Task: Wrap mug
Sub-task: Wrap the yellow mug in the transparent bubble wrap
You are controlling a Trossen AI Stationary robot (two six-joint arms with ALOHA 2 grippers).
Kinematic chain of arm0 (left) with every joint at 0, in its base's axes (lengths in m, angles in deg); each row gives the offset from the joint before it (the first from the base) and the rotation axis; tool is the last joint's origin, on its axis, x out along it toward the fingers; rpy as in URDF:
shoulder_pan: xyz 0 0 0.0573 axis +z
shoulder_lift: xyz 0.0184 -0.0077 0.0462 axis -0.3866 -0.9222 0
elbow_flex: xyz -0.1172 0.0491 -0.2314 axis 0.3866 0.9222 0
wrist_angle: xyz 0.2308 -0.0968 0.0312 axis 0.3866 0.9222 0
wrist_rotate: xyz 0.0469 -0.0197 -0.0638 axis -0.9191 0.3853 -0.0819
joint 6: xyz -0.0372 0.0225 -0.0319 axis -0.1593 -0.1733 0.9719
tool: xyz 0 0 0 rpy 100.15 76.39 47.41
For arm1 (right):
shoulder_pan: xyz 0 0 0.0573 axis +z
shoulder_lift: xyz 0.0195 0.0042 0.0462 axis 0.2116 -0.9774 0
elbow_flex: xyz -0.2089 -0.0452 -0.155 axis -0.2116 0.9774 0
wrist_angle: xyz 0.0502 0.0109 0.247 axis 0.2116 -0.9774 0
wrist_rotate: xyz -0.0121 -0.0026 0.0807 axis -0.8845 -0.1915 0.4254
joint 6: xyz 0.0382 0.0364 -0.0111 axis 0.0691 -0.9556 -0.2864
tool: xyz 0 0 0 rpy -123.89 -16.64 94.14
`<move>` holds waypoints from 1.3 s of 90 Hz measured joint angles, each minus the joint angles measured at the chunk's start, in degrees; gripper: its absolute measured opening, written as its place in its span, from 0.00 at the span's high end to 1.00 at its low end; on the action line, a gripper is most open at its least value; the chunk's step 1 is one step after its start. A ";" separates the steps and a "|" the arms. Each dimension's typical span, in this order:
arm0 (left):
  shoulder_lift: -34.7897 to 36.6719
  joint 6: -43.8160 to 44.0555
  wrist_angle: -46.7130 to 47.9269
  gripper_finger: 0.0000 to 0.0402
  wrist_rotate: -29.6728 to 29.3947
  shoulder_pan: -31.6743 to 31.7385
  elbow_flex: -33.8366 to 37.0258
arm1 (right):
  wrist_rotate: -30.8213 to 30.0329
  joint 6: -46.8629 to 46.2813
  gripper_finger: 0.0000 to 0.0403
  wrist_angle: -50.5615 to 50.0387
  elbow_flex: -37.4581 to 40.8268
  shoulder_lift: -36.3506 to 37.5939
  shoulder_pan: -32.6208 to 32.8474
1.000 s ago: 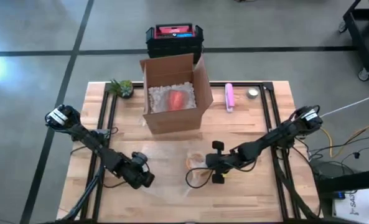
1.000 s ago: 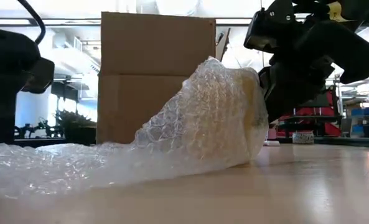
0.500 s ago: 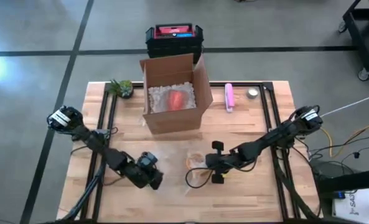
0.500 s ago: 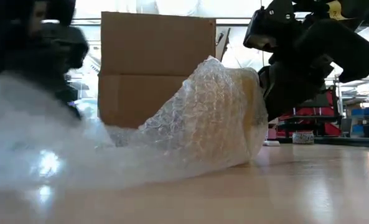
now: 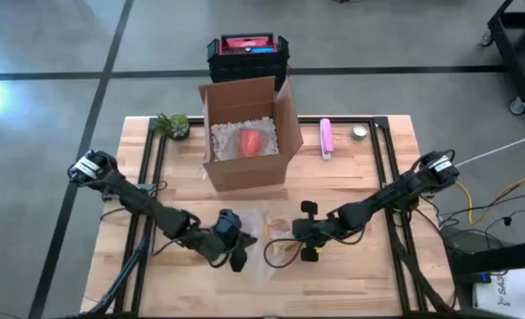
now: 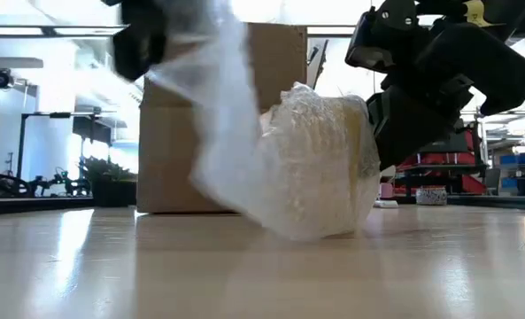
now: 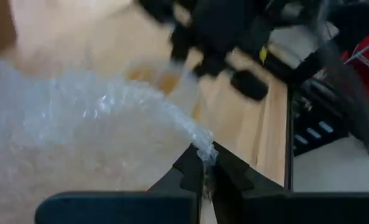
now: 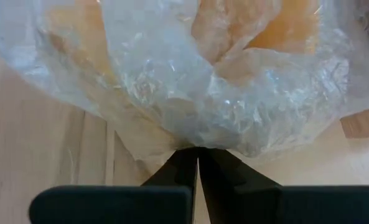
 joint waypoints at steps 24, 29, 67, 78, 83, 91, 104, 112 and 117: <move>-9.88 -9.08 -1.83 1.00 7.80 7.57 -6.34 | 0.02 -0.02 1.00 0.00 0.00 0.00 0.00; -12.60 -10.45 -1.81 1.00 9.61 8.68 -7.67 | 0.00 -0.02 1.00 0.00 0.00 0.00 0.00; -20.02 -17.35 -1.80 1.00 11.63 10.19 -13.38 | 0.51 1.80 1.00 -18.08 -9.93 9.65 1.51; -19.99 -17.89 -1.78 1.00 11.65 10.17 -13.27 | -4.35 6.65 1.00 -11.23 -10.25 8.61 0.60; -19.95 -17.91 -1.83 1.00 11.67 10.08 -13.27 | -4.43 8.61 1.00 -8.50 -10.44 7.27 -0.38; -19.91 -17.90 -1.81 1.00 11.74 10.08 -13.27 | -4.16 8.74 1.00 -6.73 -10.51 4.31 -1.86; -19.75 -17.91 -1.34 0.98 12.26 10.10 -13.05 | -4.02 7.57 1.00 -7.14 -10.23 -1.78 -2.89; -19.54 -19.02 -1.14 0.98 12.64 10.04 -13.05 | -4.32 7.58 1.00 -6.91 -10.63 -4.05 -2.85; -19.49 -19.80 -0.78 0.98 12.79 9.99 -13.27 | -3.61 8.46 1.00 -7.02 -11.02 -4.80 -2.80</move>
